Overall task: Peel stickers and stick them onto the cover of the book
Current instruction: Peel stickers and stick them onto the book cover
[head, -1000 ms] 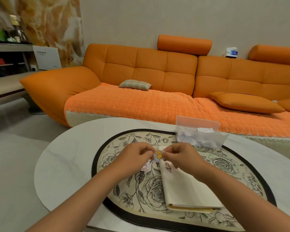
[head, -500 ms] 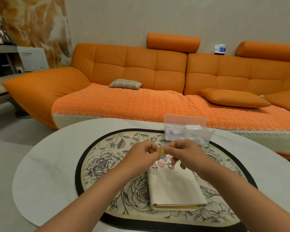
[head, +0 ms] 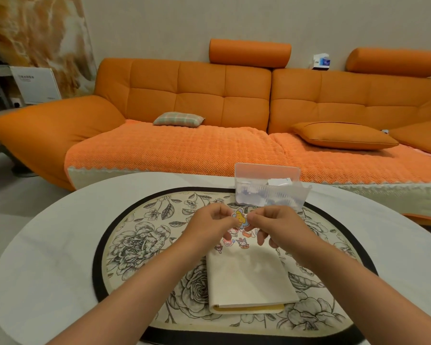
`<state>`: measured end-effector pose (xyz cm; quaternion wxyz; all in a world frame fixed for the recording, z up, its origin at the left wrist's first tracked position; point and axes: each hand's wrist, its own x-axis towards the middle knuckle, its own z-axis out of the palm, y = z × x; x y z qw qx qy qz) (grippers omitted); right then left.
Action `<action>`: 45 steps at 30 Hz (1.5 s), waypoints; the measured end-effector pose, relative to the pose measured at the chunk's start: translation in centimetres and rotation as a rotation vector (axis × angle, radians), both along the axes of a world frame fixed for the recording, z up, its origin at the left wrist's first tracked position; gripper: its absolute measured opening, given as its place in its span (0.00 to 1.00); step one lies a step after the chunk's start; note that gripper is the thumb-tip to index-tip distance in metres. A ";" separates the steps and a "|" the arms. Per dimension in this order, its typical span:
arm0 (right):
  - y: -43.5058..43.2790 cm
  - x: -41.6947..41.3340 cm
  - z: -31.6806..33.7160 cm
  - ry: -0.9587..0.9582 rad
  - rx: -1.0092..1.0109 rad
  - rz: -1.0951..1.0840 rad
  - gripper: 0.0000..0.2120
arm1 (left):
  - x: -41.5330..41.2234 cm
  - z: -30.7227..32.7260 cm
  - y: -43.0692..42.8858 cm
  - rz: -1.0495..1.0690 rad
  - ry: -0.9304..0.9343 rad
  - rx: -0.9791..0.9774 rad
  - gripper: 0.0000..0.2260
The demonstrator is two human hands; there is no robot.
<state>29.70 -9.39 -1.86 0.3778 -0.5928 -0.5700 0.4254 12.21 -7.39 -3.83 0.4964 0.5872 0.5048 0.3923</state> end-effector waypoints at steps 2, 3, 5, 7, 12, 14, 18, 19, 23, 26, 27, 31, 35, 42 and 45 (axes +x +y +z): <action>-0.1 0.2 -0.1 -0.063 0.032 0.002 0.10 | 0.3 -0.2 0.0 -0.017 0.032 0.013 0.03; -0.2 0.2 -0.1 -0.086 0.053 0.013 0.10 | 0.4 -0.3 0.0 -0.022 0.050 0.030 0.02; -0.3 0.2 0.0 -0.101 0.091 0.035 0.10 | 0.5 -0.4 0.0 -0.018 0.076 0.076 0.03; -0.3 0.2 0.0 -0.077 0.103 0.036 0.09 | 0.6 -0.4 -0.1 0.014 0.075 0.107 0.02; -0.2 0.4 -0.1 -0.056 0.089 0.005 0.10 | 0.8 -0.1 -0.3 0.047 0.025 0.088 0.03; -0.2 0.5 -0.2 -0.058 0.096 0.002 0.09 | 0.9 0.0 -0.4 0.031 0.036 0.087 0.03; -0.2 0.6 -0.4 -0.126 0.139 0.012 0.07 | 0.9 -0.1 -0.3 0.017 0.064 0.094 0.02; -0.1 0.7 -0.5 -0.159 0.158 0.014 0.07 | 0.9 -0.2 -0.3 0.009 0.077 0.100 0.03; -0.1 0.6 -0.9 -0.347 0.280 -0.007 0.06 | 1.0 -0.5 -0.4 0.000 0.127 0.119 0.07; -0.4 0.3 -1.2 -0.566 0.425 -0.064 0.06 | 1.0 -0.6 -0.4 0.012 0.139 0.129 0.07; -0.5 0.2 -1.3 -0.628 0.479 -0.081 0.05 | 1.1 -0.7 -0.4 0.013 0.141 0.134 0.06; -0.5 -0.1 -1.8 -0.793 0.691 -0.129 0.04 | 1.0 -0.8 -0.3 0.021 0.141 0.143 0.05; -0.2 0.0 -2.2 -0.808 0.798 -0.144 0.04 | 1.0 -0.9 -0.2 0.029 0.137 0.135 0.06; 0.0 -0.2 -2.9 -0.845 0.999 -0.140 0.06 | 1.0 -0.9 -0.3 0.047 0.121 0.151 0.05; -0.4 -0.3 -2.2 -0.656 0.774 -0.107 0.05 | 0.7 -0.8 -0.1 0.062 0.129 0.161 0.04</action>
